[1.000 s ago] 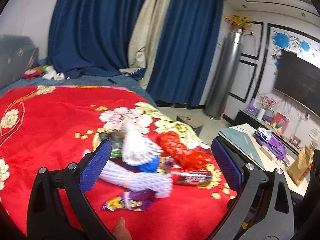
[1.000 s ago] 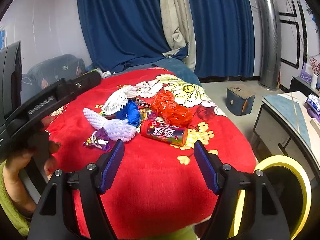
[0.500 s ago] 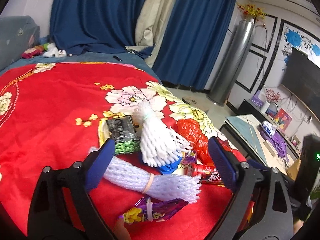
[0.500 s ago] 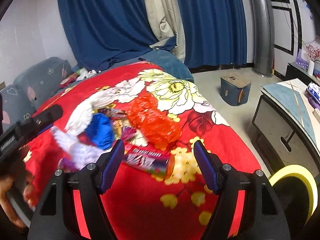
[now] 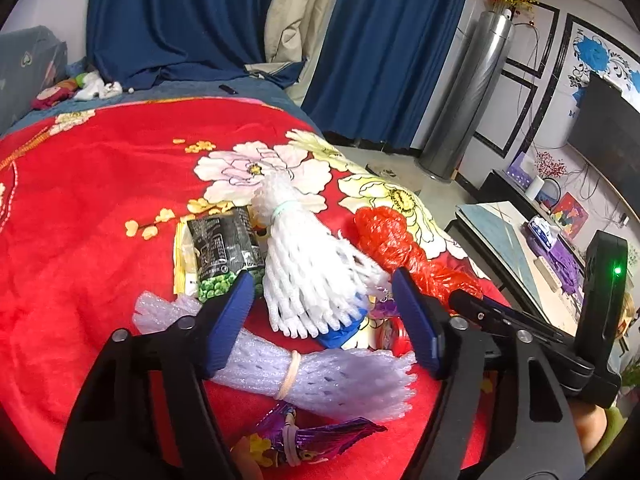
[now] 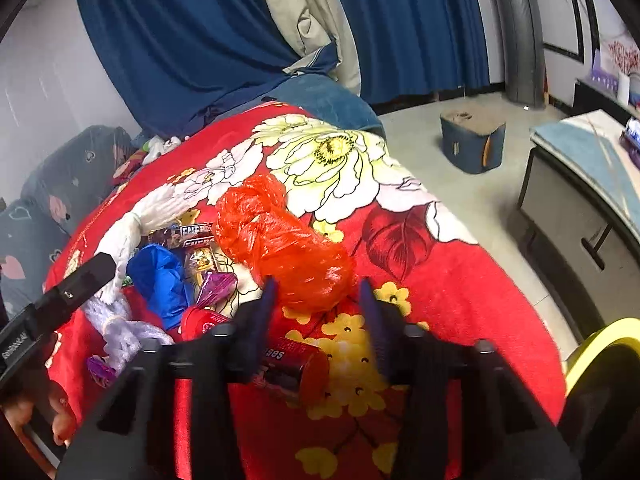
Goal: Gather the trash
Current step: 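Grasp the red plastic bag with the right tool while the left tool grasps the white foam mesh net, then carry the red plastic bag and white foam net with both tools over the bin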
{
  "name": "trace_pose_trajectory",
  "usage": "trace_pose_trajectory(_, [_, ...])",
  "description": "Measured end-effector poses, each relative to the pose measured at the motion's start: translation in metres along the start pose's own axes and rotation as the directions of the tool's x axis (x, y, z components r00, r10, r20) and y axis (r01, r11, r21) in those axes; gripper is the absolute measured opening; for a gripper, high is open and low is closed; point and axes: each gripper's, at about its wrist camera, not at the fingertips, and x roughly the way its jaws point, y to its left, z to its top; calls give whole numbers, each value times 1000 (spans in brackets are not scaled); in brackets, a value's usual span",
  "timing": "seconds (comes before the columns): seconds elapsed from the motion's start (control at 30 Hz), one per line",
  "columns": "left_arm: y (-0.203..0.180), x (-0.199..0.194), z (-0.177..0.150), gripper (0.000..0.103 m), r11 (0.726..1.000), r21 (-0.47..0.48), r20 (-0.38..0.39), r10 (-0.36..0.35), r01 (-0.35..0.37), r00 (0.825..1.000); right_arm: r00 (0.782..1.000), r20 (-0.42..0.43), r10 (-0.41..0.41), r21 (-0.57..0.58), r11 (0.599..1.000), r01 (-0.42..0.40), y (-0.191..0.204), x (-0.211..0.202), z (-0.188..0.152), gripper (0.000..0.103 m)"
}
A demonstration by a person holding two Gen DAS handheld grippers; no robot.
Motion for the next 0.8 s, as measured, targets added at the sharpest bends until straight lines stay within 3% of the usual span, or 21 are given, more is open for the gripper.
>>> trace_pose_trajectory(0.1, [2, 2, -1, 50, 1000, -9, -10, 3, -3, 1000, 1000, 24, 5, -10, 1000, -5, 2, -2, -1, 13])
trace_pose_trajectory(0.2, [4, 3, -2, 37, 1000, -20, -24, -9, 9, 1000, 998, 67, 10, -18, 1000, -9, 4, -10, -1, 10])
trace_pose_trajectory(0.27, [5, 3, -3, 20, 1000, -21, -28, -7, 6, 1000, 994, 105, 9, -18, 1000, -7, 5, -19, -1, 10])
trace_pose_trajectory(0.37, [5, 2, -3, 8, 1000, -14, -25, -2, 1, 1000, 988, 151, 0, -22, 1000, 3, 7, -30, -1, 9])
trace_pose_trajectory(0.5, [3, -2, -4, 5, 1000, -2, -8, -17, 17, 1000, 979, 203, -5, -28, 1000, 11, 11, -45, -4, 8])
trace_pose_trajectory(0.8, [-8, -38, 3, 4, 997, 46, 120, -65, 60, 991, 954, 299, -9, -39, 999, 21, 14, -77, -10, 7])
